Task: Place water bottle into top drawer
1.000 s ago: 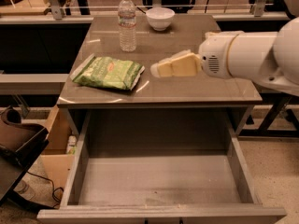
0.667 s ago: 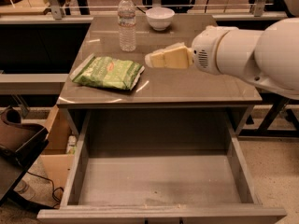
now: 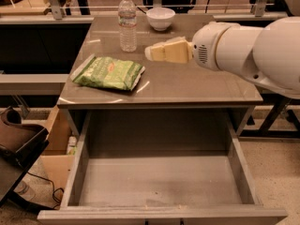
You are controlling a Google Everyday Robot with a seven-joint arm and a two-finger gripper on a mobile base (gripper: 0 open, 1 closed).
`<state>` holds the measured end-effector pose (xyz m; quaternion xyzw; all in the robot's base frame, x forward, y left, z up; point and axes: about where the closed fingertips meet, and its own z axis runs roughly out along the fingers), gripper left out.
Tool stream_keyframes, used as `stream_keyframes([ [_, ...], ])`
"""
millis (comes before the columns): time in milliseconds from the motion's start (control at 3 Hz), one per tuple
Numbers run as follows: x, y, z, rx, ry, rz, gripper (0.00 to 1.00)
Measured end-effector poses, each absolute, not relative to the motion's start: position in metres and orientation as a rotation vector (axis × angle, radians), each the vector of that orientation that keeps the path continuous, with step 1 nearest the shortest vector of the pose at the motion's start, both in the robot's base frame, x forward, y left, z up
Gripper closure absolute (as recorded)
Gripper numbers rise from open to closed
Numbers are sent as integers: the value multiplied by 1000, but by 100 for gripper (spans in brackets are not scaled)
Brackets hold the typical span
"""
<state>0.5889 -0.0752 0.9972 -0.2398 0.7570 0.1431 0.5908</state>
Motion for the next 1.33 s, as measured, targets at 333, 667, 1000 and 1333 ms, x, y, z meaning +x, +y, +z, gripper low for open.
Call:
stream_keyframes([
  [333, 605, -60, 994, -558, 1722, 314, 0],
  [667, 648, -31, 995, -557, 1630, 307, 0],
  [1000, 687, -8, 997, -580, 1583, 313, 0],
  [1333, 722, 8, 992, -604, 1582, 331, 0],
])
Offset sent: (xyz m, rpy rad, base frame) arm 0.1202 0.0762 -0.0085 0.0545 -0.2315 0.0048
